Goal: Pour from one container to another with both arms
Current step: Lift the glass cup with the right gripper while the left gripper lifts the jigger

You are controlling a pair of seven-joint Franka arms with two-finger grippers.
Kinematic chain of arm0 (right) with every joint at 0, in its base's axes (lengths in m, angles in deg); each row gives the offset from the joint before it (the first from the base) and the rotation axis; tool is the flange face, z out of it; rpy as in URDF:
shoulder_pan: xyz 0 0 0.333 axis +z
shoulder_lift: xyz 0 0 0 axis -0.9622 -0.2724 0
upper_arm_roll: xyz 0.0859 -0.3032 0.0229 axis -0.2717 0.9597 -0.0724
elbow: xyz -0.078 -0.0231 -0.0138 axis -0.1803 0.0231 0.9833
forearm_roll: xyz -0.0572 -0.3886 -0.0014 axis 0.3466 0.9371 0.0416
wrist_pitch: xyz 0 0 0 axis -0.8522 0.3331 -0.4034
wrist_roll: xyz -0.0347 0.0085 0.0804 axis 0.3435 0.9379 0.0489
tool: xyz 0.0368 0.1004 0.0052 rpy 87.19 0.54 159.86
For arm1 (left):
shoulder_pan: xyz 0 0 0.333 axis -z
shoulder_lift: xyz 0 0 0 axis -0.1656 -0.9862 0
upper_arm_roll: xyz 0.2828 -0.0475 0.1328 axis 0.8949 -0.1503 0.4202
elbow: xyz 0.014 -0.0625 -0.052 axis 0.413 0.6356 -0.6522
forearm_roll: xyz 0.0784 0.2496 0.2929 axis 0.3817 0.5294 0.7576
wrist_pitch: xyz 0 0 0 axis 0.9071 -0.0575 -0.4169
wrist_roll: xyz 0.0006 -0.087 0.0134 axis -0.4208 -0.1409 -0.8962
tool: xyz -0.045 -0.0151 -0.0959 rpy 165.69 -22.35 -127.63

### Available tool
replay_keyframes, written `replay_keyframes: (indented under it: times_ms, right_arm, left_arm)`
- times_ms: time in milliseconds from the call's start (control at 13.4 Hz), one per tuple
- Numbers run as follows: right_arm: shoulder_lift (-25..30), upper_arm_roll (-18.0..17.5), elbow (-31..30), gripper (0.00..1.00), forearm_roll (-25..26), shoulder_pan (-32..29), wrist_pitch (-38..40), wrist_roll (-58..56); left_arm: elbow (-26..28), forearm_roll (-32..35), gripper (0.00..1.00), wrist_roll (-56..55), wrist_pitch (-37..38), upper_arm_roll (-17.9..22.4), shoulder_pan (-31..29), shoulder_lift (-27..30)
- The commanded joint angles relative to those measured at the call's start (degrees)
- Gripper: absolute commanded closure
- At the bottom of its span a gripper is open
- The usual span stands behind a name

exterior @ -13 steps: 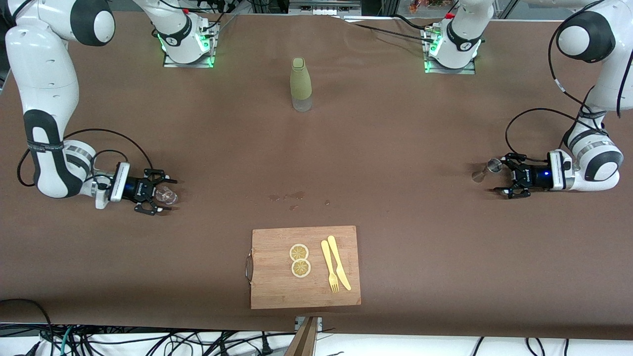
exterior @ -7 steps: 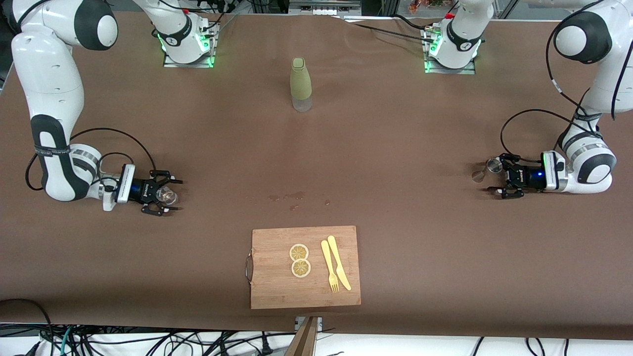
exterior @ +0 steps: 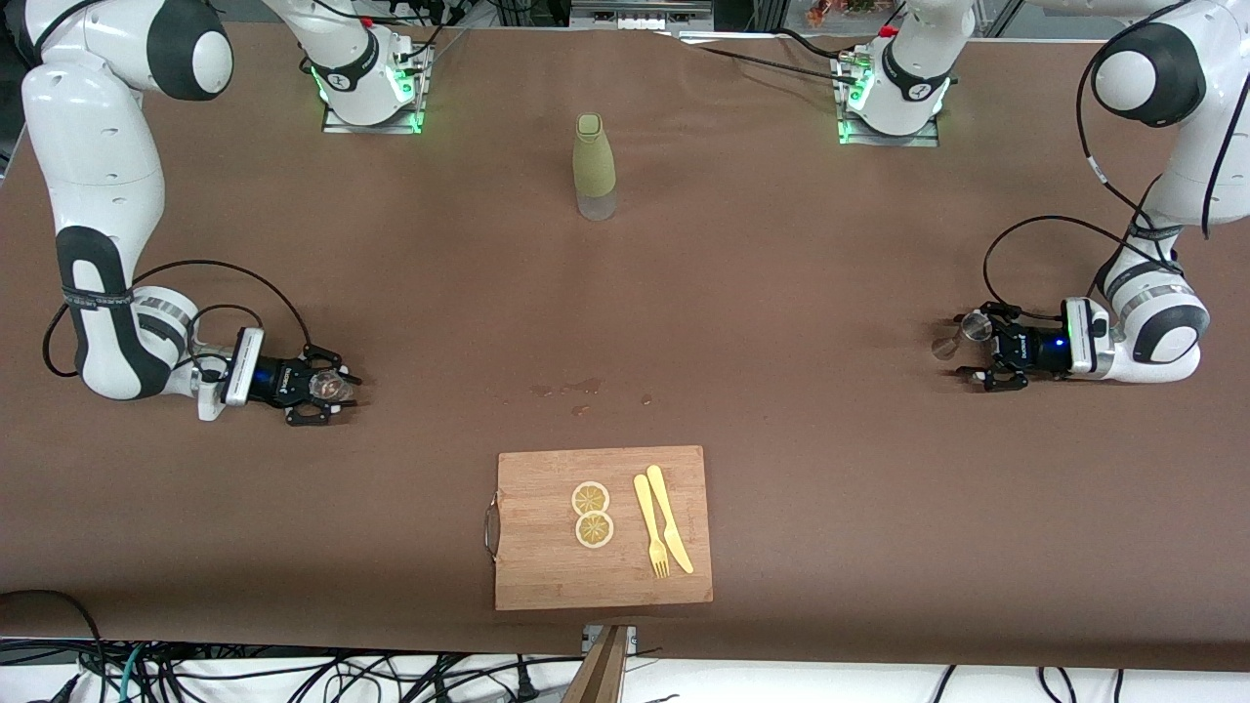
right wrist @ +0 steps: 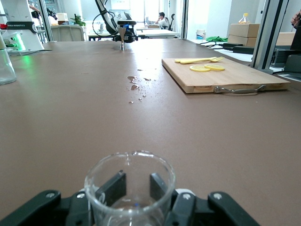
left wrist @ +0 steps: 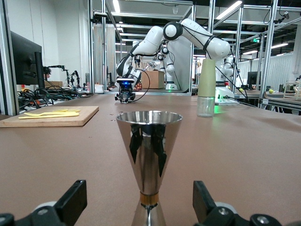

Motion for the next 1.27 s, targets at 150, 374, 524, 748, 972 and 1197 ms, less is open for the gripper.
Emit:
replay_keyframes:
  times_ms: [150,374,524,748,972,1197]
  right_arm:
    - [-1.21,-0.39,1.66,1.0,-2.34,-0.77,2.0,0.45]
    - [-0.95,-0.47,1.83,1.0,-2.7,-0.6,4.19,4.4]
    - [-0.77,-0.73,3.05,1.0,-2.79,0.1,6.04,6.86]
    - [0.1,-3.98,4.55,1.0,-2.18,0.54,7.62,9.42]
    - [0.72,-4.87,9.45,1.0,-0.86,4.66,9.37,15.02]
    - [0.81,-5.22,12.81,1.0,-1.2,9.23,9.82,19.17]
  left_arm:
    - [2.44,-1.08,0.32,4.09,-1.42,0.35,0.49,1.66]
    - [2.44,-0.9,0.35,4.09,-1.33,0.53,0.4,1.66]
    - [2.44,-0.73,0.35,4.09,-1.25,0.7,0.32,1.66]
    - [2.53,-0.55,0.55,4.09,-1.25,0.79,0.4,1.49]
    - [2.62,-0.37,0.94,4.18,-1.33,0.79,0.4,1.4]
    - [2.44,-0.55,1.0,4.18,-1.42,0.7,0.32,0.35]
